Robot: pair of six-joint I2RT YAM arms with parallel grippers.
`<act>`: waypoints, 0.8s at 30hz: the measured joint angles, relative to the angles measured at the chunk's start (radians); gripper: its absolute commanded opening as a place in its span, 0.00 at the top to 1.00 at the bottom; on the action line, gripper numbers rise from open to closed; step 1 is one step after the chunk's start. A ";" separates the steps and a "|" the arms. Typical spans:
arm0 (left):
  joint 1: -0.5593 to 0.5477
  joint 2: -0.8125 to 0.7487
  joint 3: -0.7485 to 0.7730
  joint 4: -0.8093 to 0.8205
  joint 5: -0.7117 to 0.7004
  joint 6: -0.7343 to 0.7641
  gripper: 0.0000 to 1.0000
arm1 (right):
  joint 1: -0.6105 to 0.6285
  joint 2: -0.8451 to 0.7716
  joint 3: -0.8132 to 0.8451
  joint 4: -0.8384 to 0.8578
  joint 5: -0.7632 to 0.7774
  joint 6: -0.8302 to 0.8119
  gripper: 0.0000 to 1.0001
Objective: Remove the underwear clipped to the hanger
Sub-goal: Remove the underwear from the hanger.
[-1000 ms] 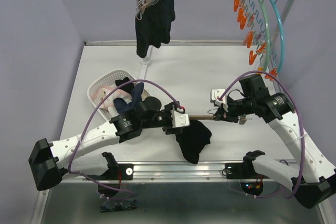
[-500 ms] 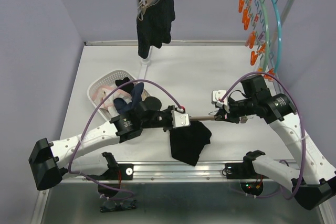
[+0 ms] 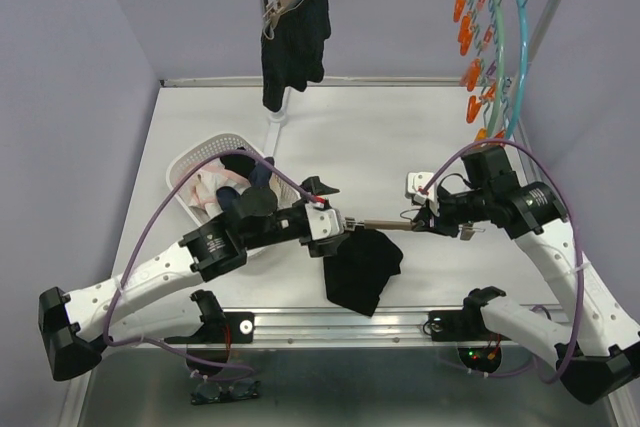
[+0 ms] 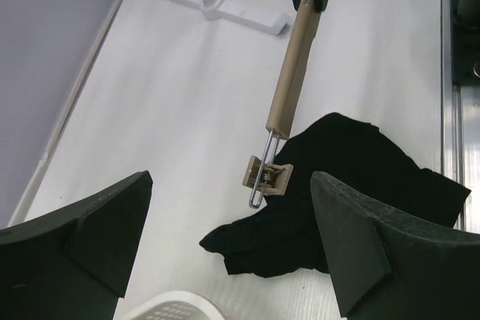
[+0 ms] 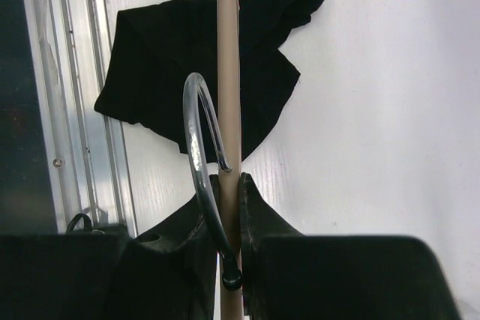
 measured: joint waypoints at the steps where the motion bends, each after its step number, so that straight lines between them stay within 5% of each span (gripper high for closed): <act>1: 0.000 -0.006 0.000 0.002 0.005 -0.001 0.01 | 0.000 0.001 -0.005 -0.002 -0.001 -0.002 0.99; 10: 0.001 0.173 0.100 -0.002 0.128 -0.025 0.08 | 0.000 0.023 -0.007 -0.005 -0.032 -0.004 0.99; 20: -0.002 0.383 0.212 -0.027 0.196 -0.024 0.35 | 0.000 0.022 -0.016 -0.009 -0.050 -0.011 0.99; 24: -0.016 0.415 0.223 -0.044 0.195 -0.027 0.39 | 0.000 0.022 -0.018 -0.011 -0.054 -0.011 0.99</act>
